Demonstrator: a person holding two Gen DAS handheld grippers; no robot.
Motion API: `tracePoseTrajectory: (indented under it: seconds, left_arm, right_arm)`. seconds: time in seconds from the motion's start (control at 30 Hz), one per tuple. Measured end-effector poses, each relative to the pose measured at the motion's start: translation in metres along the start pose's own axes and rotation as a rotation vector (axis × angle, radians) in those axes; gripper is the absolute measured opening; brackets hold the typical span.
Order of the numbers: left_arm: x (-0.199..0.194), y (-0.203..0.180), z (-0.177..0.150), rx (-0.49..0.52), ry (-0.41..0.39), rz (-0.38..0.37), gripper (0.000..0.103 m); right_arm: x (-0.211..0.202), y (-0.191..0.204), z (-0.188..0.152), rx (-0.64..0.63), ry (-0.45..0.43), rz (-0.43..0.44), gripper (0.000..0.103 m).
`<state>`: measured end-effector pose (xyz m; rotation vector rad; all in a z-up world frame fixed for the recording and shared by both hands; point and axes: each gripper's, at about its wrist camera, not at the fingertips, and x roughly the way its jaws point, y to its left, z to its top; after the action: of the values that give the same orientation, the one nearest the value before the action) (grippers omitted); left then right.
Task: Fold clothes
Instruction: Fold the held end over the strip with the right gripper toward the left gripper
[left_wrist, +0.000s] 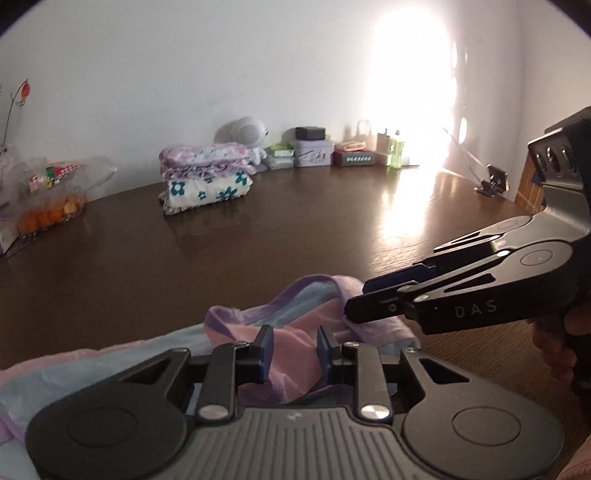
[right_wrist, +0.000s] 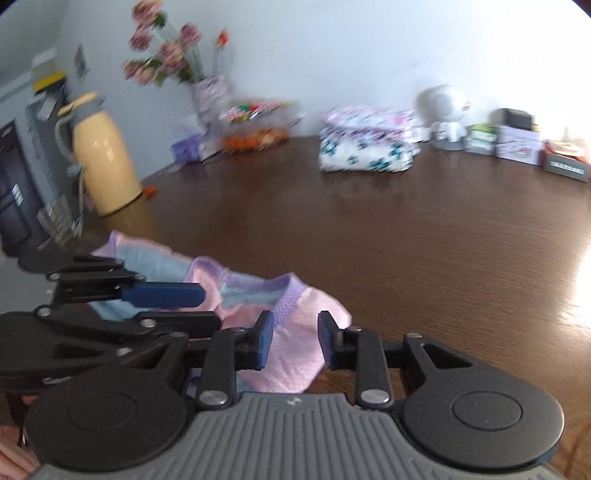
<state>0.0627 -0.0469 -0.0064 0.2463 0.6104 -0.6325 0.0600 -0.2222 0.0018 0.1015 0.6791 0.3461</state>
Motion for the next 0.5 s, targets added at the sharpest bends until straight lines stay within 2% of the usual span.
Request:
tracePoseTrajectory:
  seconds: [0.03,0.13,0.3,0.33,0.4,0.43,0.5]
  left_arm:
    - [0.001,0.003,-0.004,-0.012,0.01,0.01,0.024]
    - [0.0,0.013,-0.012,-0.051,0.028,0.023,0.025]
    - [0.0,0.019,-0.013,-0.07,0.028,0.022,0.025]
    - [-0.003,0.018,-0.011,-0.064,0.022,0.021,0.027]
    - [-0.009,0.015,-0.006,-0.05,-0.007,0.021,0.034]
    - [-0.013,0.014,-0.003,-0.043,-0.022,0.021,0.036]
    - [-0.02,0.009,0.004,-0.025,-0.054,0.017,0.037]
  right_arm:
    - [0.005,0.002,0.0,-0.013,0.014,0.017,0.024]
    - [0.013,0.009,-0.003,-0.049,0.048,0.06,0.024]
    - [0.015,0.011,-0.003,-0.054,0.05,0.071,0.025]
    - [0.011,0.007,-0.002,-0.03,0.04,0.075,0.029]
    - [-0.001,-0.002,0.002,0.023,0.0,0.081,0.047]
    - [-0.008,-0.007,0.003,0.046,-0.025,0.077,0.063]
    - [-0.024,-0.017,0.005,0.087,-0.072,0.054,0.079]
